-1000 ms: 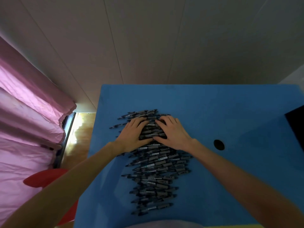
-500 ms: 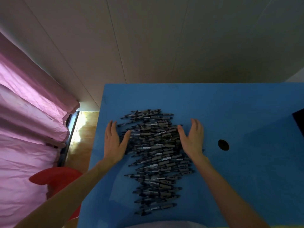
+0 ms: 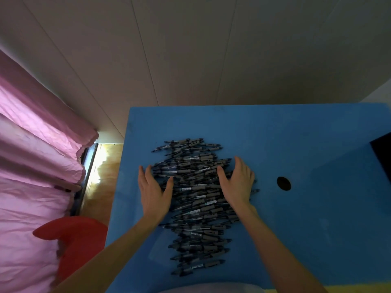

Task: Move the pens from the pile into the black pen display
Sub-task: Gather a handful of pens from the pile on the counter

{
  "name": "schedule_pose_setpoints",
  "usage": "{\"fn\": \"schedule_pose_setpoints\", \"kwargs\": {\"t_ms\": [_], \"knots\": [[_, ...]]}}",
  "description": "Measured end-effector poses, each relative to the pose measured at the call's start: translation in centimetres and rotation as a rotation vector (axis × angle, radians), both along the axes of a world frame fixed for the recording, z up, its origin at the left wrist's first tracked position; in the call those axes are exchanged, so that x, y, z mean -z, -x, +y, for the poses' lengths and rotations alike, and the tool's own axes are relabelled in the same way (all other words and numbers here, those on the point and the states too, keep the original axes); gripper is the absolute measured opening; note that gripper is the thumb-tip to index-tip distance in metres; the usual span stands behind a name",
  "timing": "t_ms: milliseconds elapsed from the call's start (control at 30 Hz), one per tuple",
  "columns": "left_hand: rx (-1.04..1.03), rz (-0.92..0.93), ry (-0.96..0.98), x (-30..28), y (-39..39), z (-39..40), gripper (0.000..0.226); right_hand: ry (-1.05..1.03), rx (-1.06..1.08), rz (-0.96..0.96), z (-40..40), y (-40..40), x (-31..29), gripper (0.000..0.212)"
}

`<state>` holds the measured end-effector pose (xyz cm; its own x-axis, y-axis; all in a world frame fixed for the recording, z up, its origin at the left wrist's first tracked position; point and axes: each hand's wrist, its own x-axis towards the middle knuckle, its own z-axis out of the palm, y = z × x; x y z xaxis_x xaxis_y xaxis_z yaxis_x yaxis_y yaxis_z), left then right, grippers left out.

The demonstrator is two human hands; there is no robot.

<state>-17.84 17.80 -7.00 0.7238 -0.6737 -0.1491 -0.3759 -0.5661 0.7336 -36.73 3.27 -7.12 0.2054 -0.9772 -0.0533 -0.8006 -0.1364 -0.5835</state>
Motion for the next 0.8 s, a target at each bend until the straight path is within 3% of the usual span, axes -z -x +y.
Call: {"fn": "schedule_pose_setpoints", "kwargs": {"t_ms": [233,500,700,800], "knots": [[0.039,0.015,0.021,-0.3,0.8,0.5,0.085,0.028,0.001,-0.082,0.5,-1.3,-0.2,0.054],[0.047,0.108,0.094,-1.0,2.6,0.0,0.071,-0.003,0.049,-0.237,1.4,-1.1,-1.4,0.039],[-0.144,0.114,0.090,-1.3,1.4,-0.7,0.066,-0.046,0.065,-0.362,1.6,-0.6,-1.7,0.033],[-0.126,0.147,0.081,-1.9,0.7,-0.9,0.065,-0.120,0.074,-0.359,1.6,-0.4,-1.1,0.037]]}}
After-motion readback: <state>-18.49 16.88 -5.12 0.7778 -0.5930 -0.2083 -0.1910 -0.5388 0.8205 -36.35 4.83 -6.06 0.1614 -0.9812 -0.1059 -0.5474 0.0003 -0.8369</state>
